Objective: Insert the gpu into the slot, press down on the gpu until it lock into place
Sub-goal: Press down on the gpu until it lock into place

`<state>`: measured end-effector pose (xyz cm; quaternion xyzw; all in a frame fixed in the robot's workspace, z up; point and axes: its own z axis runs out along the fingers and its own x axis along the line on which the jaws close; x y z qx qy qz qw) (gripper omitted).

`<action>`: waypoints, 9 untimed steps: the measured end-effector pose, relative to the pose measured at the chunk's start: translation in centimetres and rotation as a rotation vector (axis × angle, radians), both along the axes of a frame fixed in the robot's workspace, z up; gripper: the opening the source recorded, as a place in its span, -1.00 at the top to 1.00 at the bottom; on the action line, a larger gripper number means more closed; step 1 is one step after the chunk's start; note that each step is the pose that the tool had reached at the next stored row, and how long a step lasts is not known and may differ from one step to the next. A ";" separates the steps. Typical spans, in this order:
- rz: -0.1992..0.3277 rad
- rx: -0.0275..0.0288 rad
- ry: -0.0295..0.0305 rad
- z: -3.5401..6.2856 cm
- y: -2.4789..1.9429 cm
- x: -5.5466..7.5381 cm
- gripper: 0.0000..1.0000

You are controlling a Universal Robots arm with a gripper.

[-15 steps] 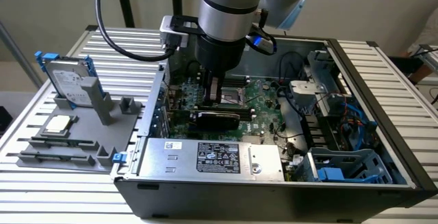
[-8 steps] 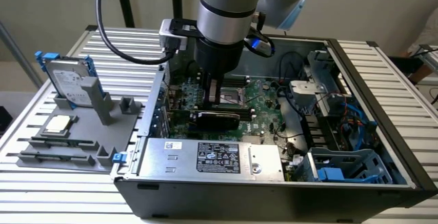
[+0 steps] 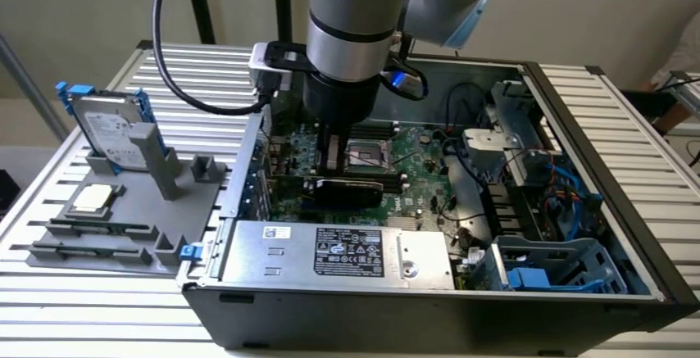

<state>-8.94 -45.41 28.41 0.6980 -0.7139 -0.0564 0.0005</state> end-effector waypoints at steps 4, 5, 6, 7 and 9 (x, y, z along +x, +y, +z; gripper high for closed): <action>0.000 0.0000 0.0000 -0.15 0.08 0.0 0.79; 0.000 0.0000 0.0000 -0.17 0.11 0.1 0.79; 0.000 0.0000 0.0000 -0.20 0.13 0.1 0.79; 0.000 0.0001 0.0000 -0.23 0.15 0.2 0.79; 0.001 0.0000 0.0000 -0.30 0.18 0.2 0.79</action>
